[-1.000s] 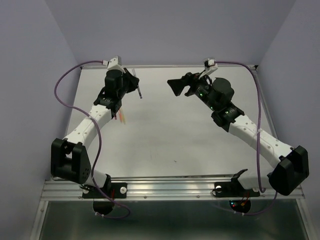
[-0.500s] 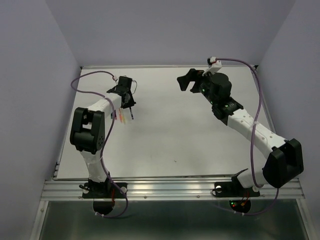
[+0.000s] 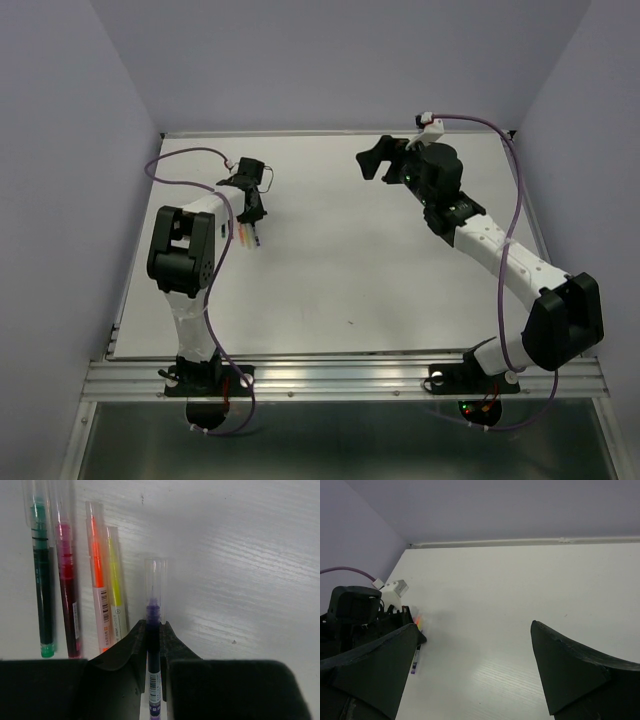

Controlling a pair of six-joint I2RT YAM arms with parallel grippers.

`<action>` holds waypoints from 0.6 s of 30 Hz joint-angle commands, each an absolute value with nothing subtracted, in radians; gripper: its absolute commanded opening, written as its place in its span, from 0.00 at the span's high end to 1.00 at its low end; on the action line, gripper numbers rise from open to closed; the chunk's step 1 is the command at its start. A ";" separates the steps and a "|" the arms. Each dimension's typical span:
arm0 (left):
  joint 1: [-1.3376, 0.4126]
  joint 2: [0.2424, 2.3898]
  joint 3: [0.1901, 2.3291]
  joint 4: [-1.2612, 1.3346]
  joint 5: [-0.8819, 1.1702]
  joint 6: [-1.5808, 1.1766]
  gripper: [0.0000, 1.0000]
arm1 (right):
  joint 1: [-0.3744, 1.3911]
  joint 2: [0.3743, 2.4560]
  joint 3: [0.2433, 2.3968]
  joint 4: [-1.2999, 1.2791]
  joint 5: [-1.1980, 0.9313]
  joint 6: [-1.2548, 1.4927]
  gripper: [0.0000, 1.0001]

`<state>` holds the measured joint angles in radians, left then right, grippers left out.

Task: Insert the pens into the pen caps

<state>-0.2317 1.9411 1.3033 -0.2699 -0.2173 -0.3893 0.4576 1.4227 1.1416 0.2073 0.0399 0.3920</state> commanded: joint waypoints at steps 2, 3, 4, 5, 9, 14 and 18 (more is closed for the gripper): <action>-0.225 1.927 1.342 -0.302 -0.273 -0.380 0.82 | 0.442 1.427 1.198 0.224 0.023 0.397 0.00; -0.225 1.915 1.336 -0.299 -0.273 -0.380 0.76 | 0.442 1.427 1.198 0.225 0.021 0.399 0.00; -0.225 1.908 1.332 -0.295 -0.273 -0.382 0.73 | 0.442 1.427 1.198 0.224 0.020 0.400 0.00; -0.225 1.902 1.330 -0.296 -0.273 -0.380 0.69 | 0.442 1.428 1.198 0.224 0.018 0.400 0.00; -0.225 1.872 1.325 -0.298 -0.262 -0.383 0.67 | 0.442 1.433 1.200 0.225 0.009 0.402 0.00; -0.225 1.853 1.328 -0.308 -0.261 -0.377 0.58 | 0.442 1.434 1.203 0.221 0.008 0.403 0.00; -0.227 1.800 1.325 -0.305 -0.244 -0.383 0.59 | 0.442 1.430 1.203 0.222 -0.023 0.403 0.00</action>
<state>-0.2317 1.9022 1.3041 -0.2977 -0.2371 -0.3859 0.4469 1.4357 1.1515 0.2058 0.0063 0.3965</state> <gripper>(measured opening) 0.415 0.998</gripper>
